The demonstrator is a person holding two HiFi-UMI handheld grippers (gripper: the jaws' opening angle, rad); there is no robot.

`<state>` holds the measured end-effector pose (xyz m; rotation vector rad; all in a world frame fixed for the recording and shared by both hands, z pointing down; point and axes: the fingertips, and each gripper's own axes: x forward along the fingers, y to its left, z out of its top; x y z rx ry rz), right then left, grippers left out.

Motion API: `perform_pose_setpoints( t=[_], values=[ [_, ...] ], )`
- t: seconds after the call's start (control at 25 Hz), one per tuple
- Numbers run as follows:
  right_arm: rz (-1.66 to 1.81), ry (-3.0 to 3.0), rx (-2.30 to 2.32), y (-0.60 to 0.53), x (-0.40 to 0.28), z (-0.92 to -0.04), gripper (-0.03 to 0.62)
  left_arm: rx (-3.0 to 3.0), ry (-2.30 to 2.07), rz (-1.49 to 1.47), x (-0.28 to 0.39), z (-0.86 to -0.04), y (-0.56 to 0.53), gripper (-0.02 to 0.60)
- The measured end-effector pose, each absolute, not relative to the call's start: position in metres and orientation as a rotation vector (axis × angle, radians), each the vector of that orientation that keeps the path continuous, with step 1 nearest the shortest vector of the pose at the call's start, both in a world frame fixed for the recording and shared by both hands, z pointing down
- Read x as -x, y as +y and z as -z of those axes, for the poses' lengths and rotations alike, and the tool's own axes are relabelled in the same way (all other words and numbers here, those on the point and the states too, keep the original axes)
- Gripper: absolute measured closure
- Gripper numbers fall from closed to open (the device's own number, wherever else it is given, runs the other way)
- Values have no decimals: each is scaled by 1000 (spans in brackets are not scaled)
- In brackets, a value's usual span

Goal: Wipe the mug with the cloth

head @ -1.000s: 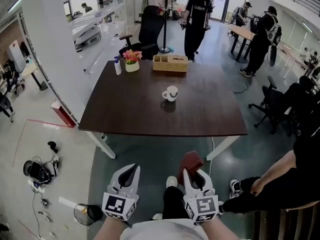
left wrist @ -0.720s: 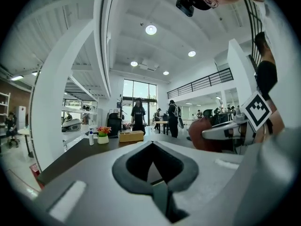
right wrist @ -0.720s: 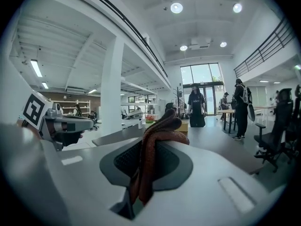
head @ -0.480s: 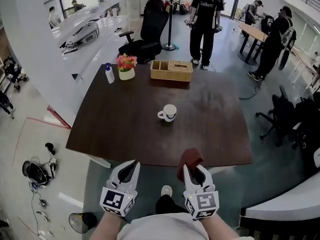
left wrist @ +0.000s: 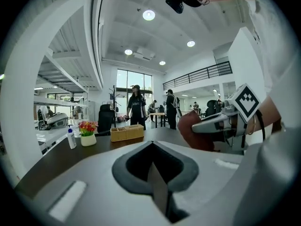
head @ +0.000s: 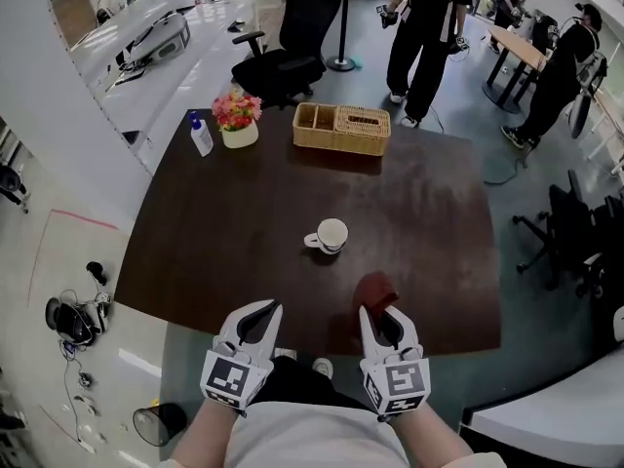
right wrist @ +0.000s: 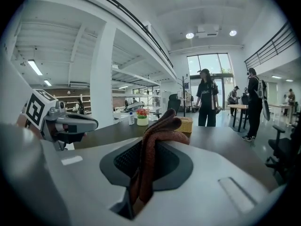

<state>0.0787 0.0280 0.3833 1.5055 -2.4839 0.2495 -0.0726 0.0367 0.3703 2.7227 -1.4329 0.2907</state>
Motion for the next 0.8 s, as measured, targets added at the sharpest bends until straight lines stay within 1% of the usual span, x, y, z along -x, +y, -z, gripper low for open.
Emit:
perform_pose_setpoints(
  t=[0.32,0.48,0.68,0.72,0.8],
  values=[
    [-328,-2390,-1405,-45,-68,-441,514,-2632,-1159,-281,65,-439,-37,581],
    [-377,-2370,-1350,-73,-60,-469,513,-2684,-1157,-405,63,-470,-74,581],
    [-427,-2401,-1225,-87,-30,-502,513,-2731,-1154,-488,62,-500,-117,580],
    [-433,-2410,-1193,-87,-23,-508,513,-2736,-1139,-509,60,-508,-124,573],
    [-450,-2418,-1130,-89,-10,-516,513,-2732,-1081,-550,57,-522,-137,526]
  ],
)
